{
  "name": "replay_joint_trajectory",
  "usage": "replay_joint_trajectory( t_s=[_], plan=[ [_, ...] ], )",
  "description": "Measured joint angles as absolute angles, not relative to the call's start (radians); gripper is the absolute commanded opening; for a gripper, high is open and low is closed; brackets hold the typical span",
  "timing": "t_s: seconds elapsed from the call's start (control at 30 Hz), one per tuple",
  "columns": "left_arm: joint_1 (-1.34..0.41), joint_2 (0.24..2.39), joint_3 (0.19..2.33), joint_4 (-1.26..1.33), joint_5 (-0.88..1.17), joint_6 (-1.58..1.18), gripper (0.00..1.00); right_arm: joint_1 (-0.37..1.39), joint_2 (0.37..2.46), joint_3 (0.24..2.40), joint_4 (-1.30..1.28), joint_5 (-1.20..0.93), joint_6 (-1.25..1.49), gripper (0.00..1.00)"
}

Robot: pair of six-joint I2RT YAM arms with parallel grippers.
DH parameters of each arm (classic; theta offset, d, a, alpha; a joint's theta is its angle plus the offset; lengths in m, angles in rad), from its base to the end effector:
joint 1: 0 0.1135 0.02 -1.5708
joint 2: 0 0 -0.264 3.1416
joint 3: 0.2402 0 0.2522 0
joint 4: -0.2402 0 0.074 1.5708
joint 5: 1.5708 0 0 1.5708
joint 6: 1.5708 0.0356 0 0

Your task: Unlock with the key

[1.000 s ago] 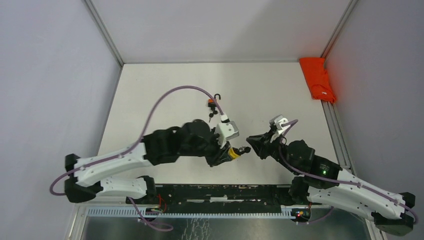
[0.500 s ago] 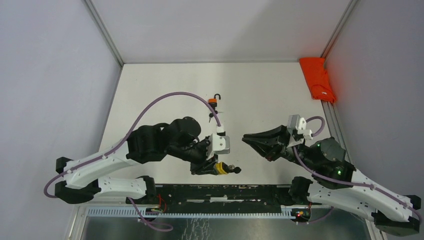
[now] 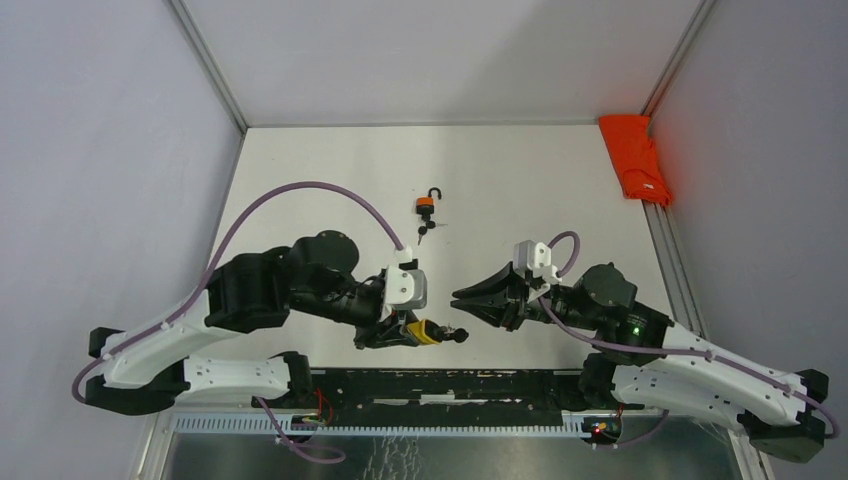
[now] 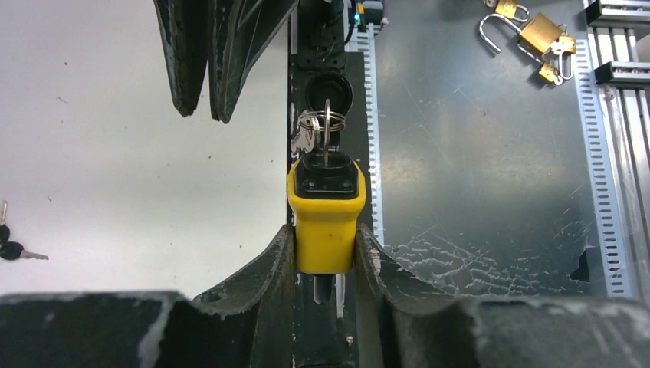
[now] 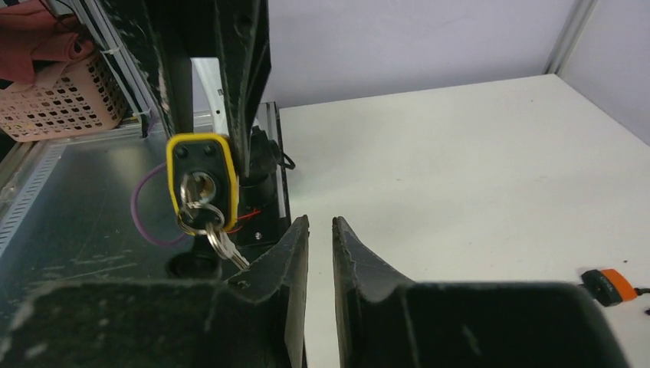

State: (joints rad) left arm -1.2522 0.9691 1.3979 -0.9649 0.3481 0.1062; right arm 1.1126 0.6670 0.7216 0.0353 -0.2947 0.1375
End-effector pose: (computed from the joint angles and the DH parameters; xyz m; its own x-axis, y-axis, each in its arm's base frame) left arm 0.0388 -0.1565 0.4327 -0.0547 0.4840 -0.8733 0.9960 -0.0356 -0.0821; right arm 0.0622 0.1494 0.3598 -0.0958 0.1022 -0.9901 -0.9823 0.1512 0.1107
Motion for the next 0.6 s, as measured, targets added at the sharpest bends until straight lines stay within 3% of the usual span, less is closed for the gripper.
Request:
replay_joint_trajectory(
  t_s=[0.6],
  plan=[
    [-1.252, 0.991, 1.392, -0.987, 0.338, 0.106, 0.02, 1.113, 0.64, 0.725, 0.05, -0.431, 0.097, 0.25]
  ],
)
